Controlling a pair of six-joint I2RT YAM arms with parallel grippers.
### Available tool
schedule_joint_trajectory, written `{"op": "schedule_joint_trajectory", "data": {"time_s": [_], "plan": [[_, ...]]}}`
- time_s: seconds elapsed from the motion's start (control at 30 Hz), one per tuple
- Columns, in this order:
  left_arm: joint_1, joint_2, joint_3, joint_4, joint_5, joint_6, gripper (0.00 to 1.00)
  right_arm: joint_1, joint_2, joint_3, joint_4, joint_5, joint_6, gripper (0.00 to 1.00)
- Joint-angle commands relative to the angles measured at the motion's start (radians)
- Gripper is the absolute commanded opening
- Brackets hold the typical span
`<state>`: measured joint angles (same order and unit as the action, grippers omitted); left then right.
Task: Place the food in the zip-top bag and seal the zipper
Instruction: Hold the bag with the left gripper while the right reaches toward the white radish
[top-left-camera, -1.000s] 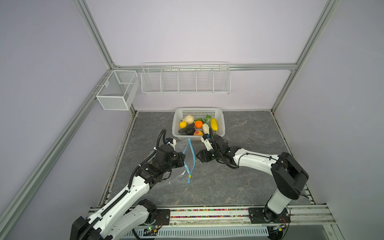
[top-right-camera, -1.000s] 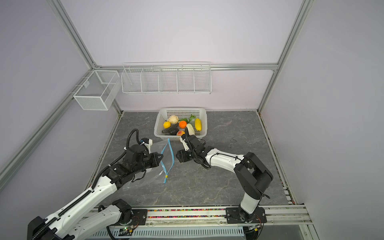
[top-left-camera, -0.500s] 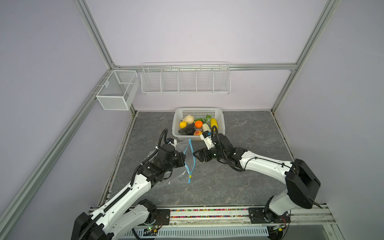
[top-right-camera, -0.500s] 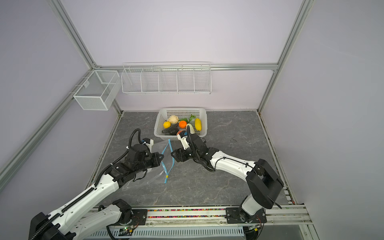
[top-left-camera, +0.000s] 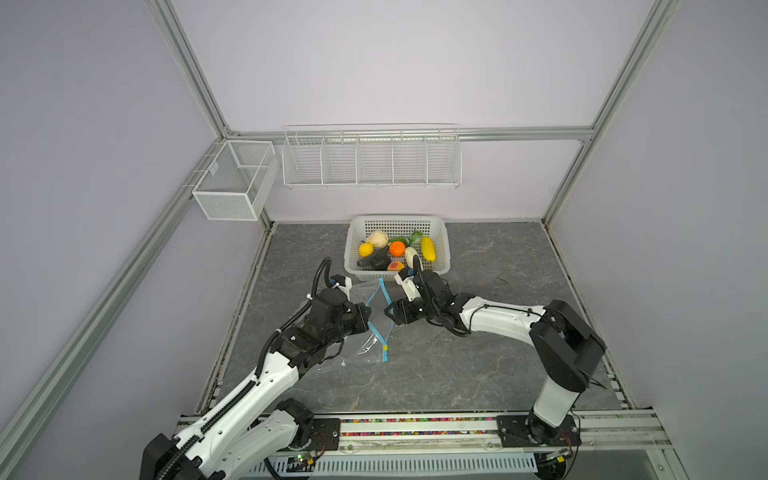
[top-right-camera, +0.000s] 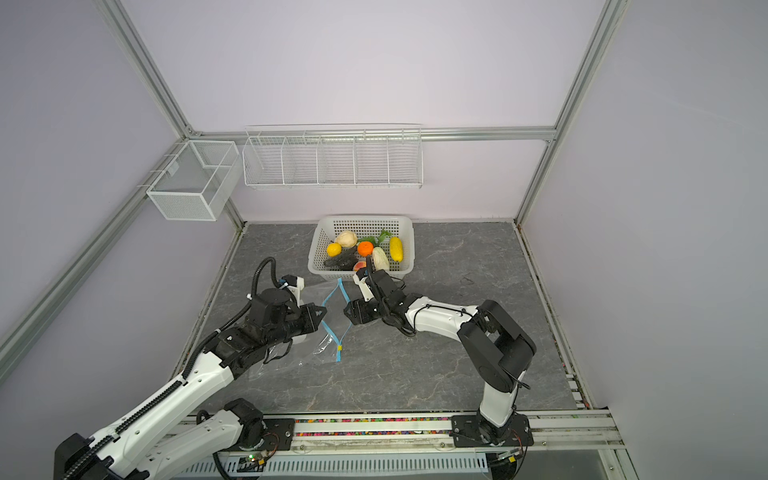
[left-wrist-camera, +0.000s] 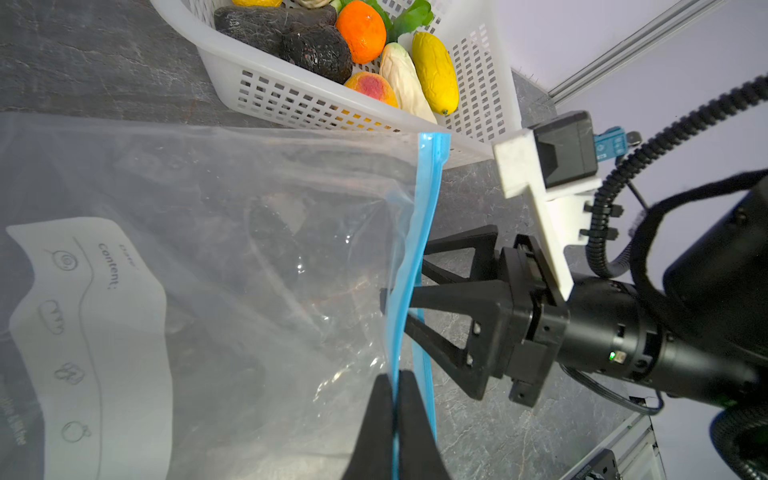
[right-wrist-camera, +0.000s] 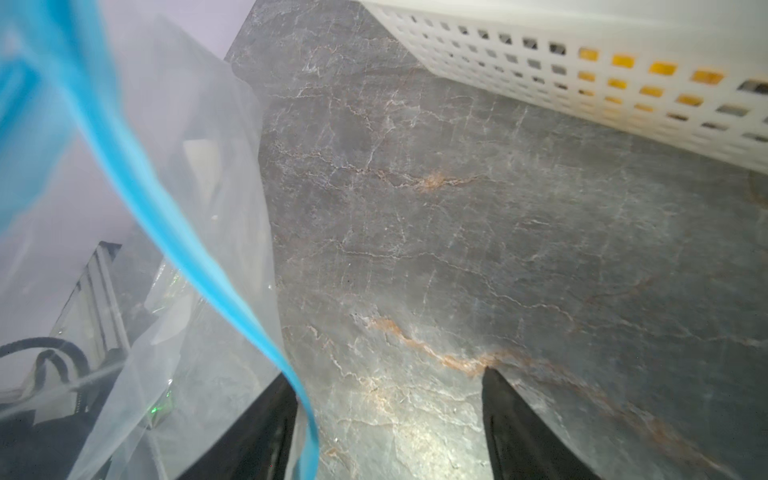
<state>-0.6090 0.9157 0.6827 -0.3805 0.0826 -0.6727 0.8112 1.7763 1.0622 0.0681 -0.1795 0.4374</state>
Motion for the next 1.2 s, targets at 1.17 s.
{"op": "schedule_joint_trajectory", "data": {"time_s": [1.17], "plan": [[0.009, 0.069, 0.055, -0.042, -0.095, 0.021, 0.0, -0.282, 0.489, 0.931, -0.791, 0.38, -0.27, 0.63]]}}
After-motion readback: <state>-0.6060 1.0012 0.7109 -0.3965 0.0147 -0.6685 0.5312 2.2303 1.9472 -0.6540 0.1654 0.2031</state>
